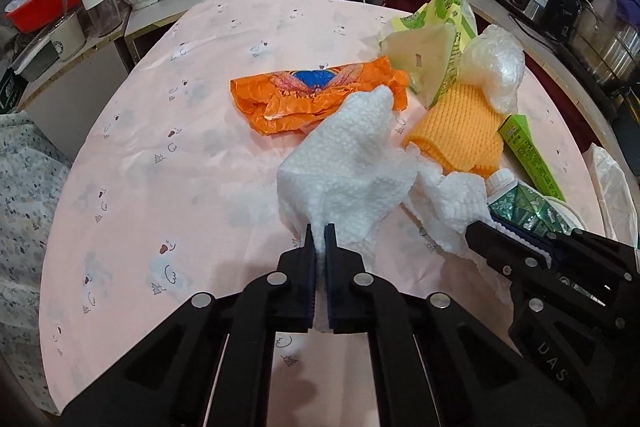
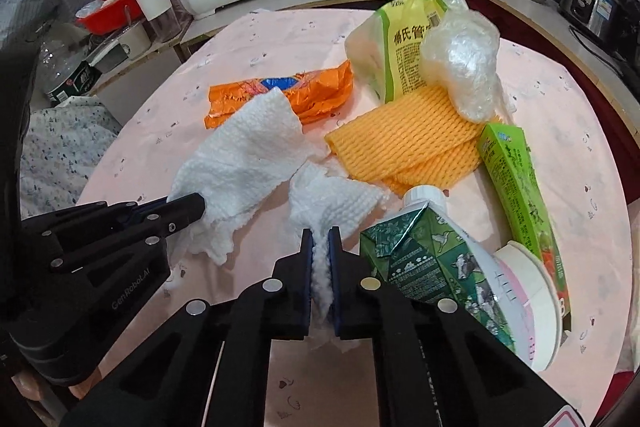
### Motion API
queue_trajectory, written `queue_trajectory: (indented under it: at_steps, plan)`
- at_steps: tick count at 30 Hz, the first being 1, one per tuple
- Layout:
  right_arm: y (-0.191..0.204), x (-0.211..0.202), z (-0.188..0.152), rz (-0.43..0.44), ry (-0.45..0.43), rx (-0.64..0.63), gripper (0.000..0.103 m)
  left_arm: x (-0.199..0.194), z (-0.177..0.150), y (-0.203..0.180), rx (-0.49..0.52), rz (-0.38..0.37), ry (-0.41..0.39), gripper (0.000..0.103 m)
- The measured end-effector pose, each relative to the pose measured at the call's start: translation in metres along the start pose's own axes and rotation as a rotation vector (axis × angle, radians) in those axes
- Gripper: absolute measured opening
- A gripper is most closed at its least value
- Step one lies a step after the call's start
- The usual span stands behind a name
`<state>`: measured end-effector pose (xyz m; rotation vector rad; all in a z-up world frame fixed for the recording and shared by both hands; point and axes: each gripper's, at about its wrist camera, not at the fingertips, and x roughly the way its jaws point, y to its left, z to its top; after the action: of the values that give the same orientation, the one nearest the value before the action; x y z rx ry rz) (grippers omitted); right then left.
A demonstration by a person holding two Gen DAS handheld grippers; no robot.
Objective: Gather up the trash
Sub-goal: 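Grasp a white tissue with the left tool while the right tool grasps another tissue, then carry both tissues over the trash bin and open both tools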
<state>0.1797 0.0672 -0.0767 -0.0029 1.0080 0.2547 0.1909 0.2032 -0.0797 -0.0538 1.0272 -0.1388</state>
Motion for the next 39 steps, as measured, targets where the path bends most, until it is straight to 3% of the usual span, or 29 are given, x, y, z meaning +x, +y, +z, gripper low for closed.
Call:
queue_trajectory:
  at_steps: [10,19,27,39]
  plan:
    - [-0.025,-0.085,0.026,-0.01,-0.208,0.044,0.007,-0.062,0.025,-0.031,0.024,-0.041,-0.141,0.003]
    - [-0.084,-0.16,0.031,-0.095,-0.362,0.139,0.007,-0.108,0.052,-0.096,0.098,-0.117,-0.248,0.003]
    - [-0.159,-0.213,0.001,-0.206,-0.438,0.268,0.007,-0.128,0.059,-0.177,0.2,-0.202,-0.285,0.003]
    - [-0.254,-0.255,-0.071,-0.344,-0.458,0.441,0.007,-0.126,0.037,-0.3,0.358,-0.303,-0.251,0.003]
